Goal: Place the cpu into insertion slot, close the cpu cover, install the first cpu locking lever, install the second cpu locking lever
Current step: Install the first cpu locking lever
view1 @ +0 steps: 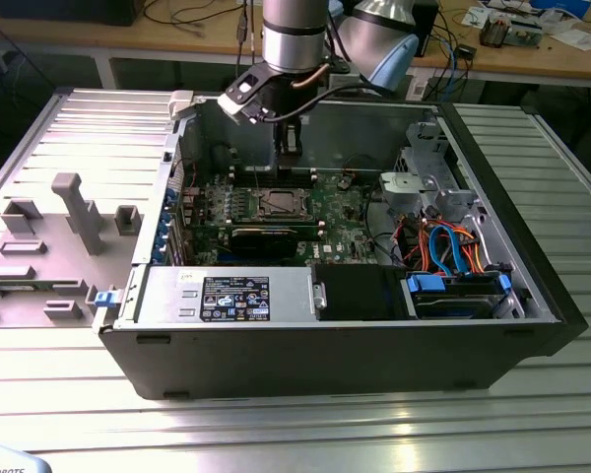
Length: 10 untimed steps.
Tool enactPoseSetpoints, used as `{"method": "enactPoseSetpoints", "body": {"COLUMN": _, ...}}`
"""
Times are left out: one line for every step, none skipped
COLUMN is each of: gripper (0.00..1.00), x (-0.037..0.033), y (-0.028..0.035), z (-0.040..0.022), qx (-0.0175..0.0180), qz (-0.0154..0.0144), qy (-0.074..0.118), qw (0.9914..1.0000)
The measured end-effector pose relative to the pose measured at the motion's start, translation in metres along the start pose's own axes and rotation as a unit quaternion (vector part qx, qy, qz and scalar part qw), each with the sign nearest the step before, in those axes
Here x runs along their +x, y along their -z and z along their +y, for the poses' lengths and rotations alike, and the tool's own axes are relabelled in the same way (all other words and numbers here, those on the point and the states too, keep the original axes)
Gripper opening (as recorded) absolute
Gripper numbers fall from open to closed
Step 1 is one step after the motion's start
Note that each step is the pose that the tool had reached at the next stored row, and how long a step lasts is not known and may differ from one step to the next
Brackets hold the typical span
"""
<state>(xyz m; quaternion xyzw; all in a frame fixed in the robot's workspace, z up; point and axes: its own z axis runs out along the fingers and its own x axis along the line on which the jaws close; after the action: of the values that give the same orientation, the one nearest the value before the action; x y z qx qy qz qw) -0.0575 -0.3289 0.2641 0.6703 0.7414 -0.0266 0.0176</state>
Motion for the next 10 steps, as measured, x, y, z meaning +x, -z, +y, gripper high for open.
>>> {"method": "enactPoseSetpoints", "body": {"gripper": 0.11, "x": 0.0000, "y": 0.0000, "z": 0.0000, "qx": -0.0006, "qz": -0.0002, "qy": 0.010, "qw": 0.99995}}
{"method": "enactPoseSetpoints", "body": {"gripper": 0.11, "x": 0.0001, "y": -0.0001, "z": 0.0000, "qx": -0.0013, "qz": -0.0003, "qy": 0.019, "qw": 0.99981}}
{"method": "enactPoseSetpoints", "body": {"gripper": 0.11, "x": 0.0001, "y": -0.0002, "z": 0.0001, "qx": -0.0024, "qz": -0.0005, "qy": 0.037, "qw": 0.99932}}
{"method": "enactPoseSetpoints", "body": {"gripper": 0.11, "x": 0.0001, "y": -0.0002, "z": 0.0001, "qx": -0.0035, "qz": -0.0008, "qy": 0.054, "qw": 0.99855}}
{"method": "enactPoseSetpoints", "body": {"gripper": 0.11, "x": 0.0001, "y": -0.0002, "z": 0.0000, "qx": -0.0045, "qz": -0.0011, "qy": 0.071, "qw": 0.99746}}
{"method": "enactPoseSetpoints", "body": {"gripper": 0.11, "x": 0.0001, "y": -0.0003, "z": 0.0001, "qx": -0.0055, "qz": -0.0014, "qy": 0.087, "qw": 0.99616}}
{"method": "enactPoseSetpoints", "body": {"gripper": 0.11, "x": 0.0001, "y": -0.0003, "z": 0.0001, "qx": -0.0063, "qz": -0.0016, "qy": 0.101, "qw": 0.99490}}
{"method": "enactPoseSetpoints", "body": {"gripper": 0.11, "x": 0.0001, "y": -0.0003, "z": 0.0000, "qx": -0.0069, "qz": -0.0018, "qy": 0.111, "qw": 0.99383}}
{"method": "enactPoseSetpoints", "body": {"gripper": 0.11, "x": 0.0001, "y": -0.0004, "z": 0.0000, "qx": -0.0075, "qz": -0.0019, "qy": 0.120, "qw": 0.99279}}
{"method": "enactPoseSetpoints", "body": {"gripper": 0.11, "x": 0.0001, "y": -0.0004, "z": 0.0000, "qx": -0.0083, "qz": -0.0021, "qy": 0.133, "qw": 0.99103}}
